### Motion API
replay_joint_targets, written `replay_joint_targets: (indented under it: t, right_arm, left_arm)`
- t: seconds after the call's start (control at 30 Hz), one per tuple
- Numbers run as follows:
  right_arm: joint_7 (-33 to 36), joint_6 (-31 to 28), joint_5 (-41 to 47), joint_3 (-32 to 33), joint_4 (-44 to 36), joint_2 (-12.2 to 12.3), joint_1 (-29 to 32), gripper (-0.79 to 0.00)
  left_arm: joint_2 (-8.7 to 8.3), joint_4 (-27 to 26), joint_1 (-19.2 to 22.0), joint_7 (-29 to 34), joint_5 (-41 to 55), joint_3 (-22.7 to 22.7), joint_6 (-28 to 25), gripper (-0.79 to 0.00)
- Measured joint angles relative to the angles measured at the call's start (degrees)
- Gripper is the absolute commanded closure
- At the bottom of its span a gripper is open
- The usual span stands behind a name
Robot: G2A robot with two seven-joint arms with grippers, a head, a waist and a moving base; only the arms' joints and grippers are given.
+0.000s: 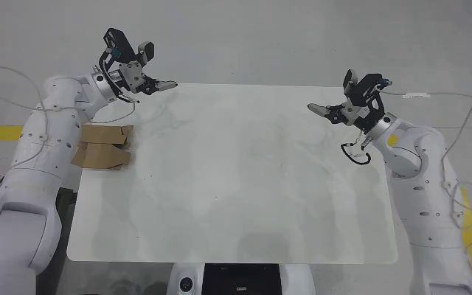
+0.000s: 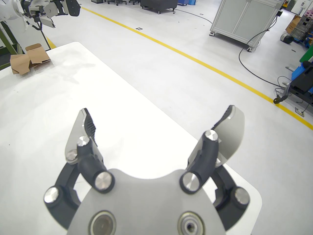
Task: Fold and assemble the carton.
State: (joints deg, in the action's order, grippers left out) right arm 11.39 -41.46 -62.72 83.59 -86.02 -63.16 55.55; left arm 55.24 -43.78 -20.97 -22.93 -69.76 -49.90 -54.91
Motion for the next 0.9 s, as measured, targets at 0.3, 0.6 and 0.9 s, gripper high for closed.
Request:
replay_joint_targets:
  t: [0.3,0.6,0.9]
  right_arm:
    - [0.0,0.0,0.0,0.0,0.0,0.0,0.0,-0.785]
    - [0.0,0.0,0.0,0.0,0.0,0.0,0.0,-0.785]
    - [0.0,0.0,0.0,0.0,0.0,0.0,0.0,-0.785]
  left_arm:
    - [0.0,0.0,0.0,0.0,0.0,0.0,0.0,-0.784]
    - [0.0,0.0,0.0,0.0,0.0,0.0,0.0,-0.785]
    - [-1.35,-1.9,-2.2,4.6,9.9,-5.2,-3.1,-0.785]
